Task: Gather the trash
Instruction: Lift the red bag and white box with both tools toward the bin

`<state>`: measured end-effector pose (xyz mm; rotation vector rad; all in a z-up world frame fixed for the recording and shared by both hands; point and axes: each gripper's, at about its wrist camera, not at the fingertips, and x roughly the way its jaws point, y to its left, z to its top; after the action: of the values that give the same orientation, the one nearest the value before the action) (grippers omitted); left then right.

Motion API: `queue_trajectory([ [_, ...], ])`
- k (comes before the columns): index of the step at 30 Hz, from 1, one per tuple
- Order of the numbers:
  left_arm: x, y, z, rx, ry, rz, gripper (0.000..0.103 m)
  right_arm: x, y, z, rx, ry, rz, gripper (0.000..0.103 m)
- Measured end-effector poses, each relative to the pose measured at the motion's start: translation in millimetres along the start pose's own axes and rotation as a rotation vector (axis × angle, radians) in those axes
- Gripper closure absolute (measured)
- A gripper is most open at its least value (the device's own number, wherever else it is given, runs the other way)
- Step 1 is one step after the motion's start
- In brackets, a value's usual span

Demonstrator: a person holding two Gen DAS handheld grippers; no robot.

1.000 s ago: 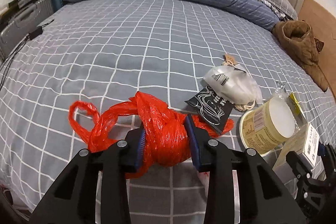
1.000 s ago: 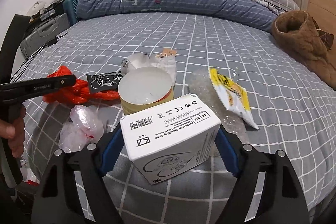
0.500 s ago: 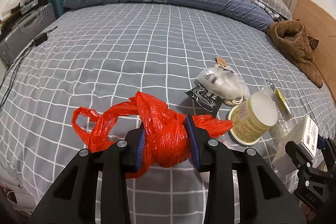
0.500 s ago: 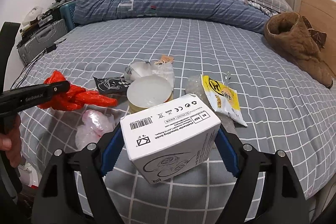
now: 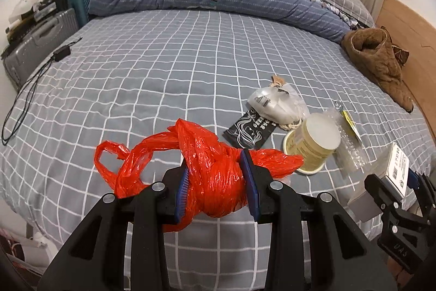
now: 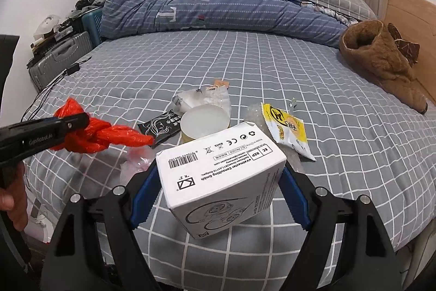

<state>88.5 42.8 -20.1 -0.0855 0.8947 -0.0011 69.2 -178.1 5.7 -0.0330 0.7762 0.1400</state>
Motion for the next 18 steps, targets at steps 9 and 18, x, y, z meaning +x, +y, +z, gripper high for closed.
queue_trajectory([
  [9, -22.4, -7.9, -18.7, 0.014, 0.014, -0.003, 0.069, -20.2, 2.5, -0.1, 0.006, -0.015, 0.015, 0.026],
  [18, -41.9, -14.5, -34.8, 0.019, 0.019, -0.013, 0.069, -42.1, 4.1, -2.3, -0.002, -0.018, 0.007, 0.026],
])
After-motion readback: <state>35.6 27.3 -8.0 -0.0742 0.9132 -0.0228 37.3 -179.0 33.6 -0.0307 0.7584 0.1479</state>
